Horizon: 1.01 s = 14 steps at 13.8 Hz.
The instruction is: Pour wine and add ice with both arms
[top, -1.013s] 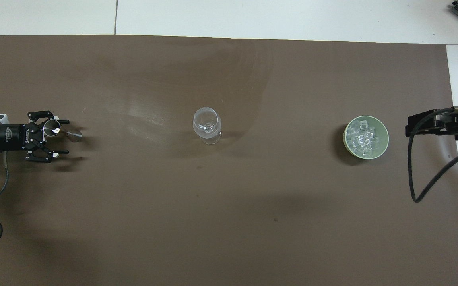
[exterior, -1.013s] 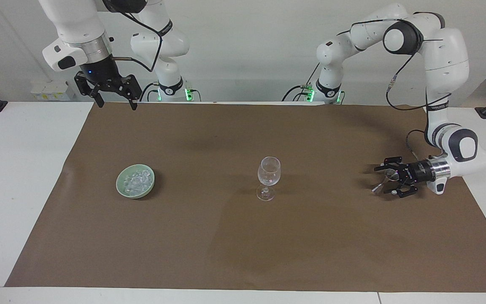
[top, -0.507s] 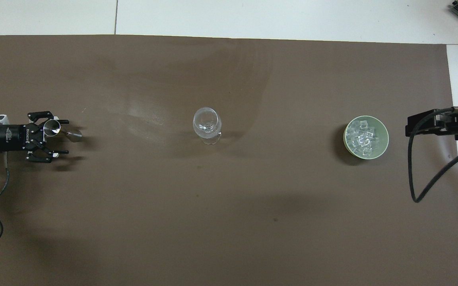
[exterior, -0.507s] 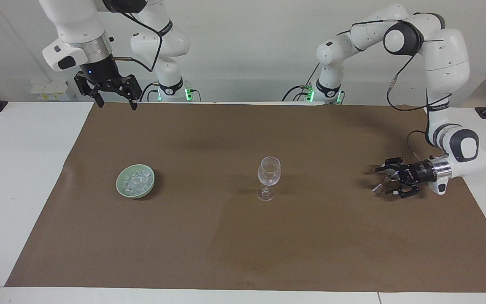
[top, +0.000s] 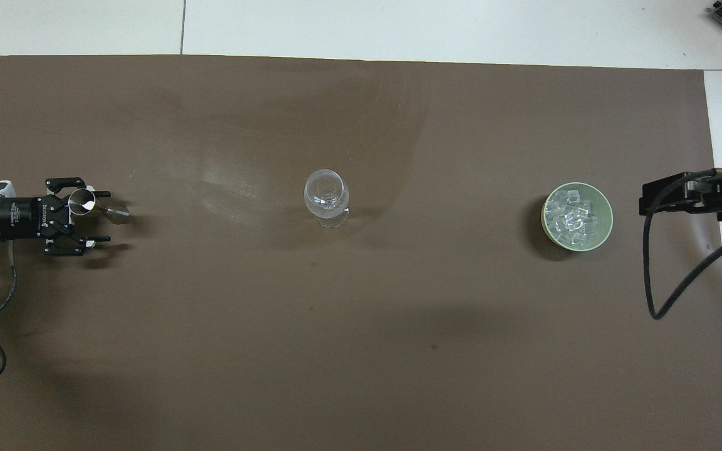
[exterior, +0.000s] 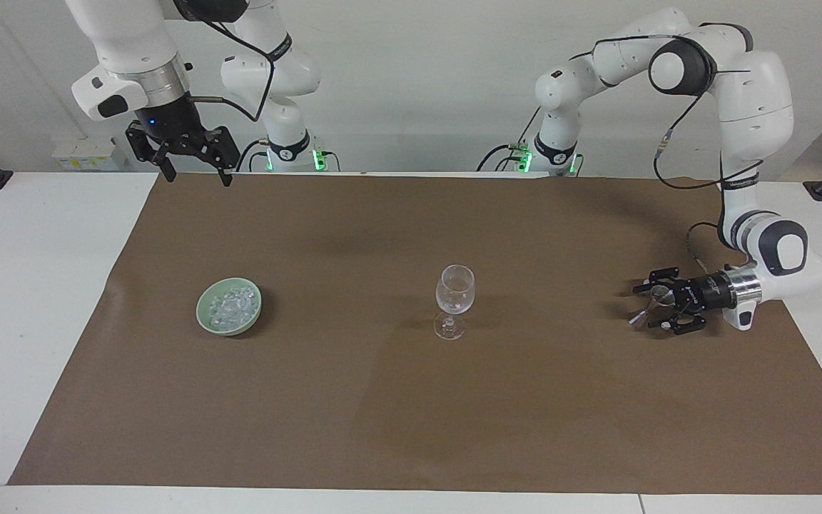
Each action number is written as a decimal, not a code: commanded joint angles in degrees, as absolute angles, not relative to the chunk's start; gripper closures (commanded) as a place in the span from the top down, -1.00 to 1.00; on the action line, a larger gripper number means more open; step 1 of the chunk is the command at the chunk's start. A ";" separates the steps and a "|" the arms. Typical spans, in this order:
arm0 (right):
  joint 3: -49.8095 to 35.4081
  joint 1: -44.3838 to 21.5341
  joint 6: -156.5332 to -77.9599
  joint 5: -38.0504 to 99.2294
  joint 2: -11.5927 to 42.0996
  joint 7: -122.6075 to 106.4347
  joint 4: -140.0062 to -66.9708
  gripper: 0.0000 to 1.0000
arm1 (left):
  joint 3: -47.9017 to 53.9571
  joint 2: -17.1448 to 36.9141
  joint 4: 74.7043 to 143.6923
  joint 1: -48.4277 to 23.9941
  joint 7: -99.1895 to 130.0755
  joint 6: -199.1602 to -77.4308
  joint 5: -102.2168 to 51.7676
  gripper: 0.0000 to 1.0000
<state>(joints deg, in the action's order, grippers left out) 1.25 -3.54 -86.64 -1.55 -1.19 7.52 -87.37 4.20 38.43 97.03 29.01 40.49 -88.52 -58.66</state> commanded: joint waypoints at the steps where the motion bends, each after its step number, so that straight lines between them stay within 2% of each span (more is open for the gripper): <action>1: 1.14 -3.43 -86.92 -1.23 -2.37 6.86 -88.77 1.00 | 4.22 39.55 95.89 29.62 39.99 -88.07 -59.77 0.67; 7: 1.14 -3.43 -86.92 -1.23 -2.37 6.86 -88.77 1.00 | 4.22 39.46 96.06 29.79 39.99 -87.45 -60.20 0.45; 14: 1.14 -3.43 -86.92 -1.23 -2.37 6.86 -88.77 1.00 | 4.22 39.55 96.06 30.23 38.76 -87.19 -60.12 0.32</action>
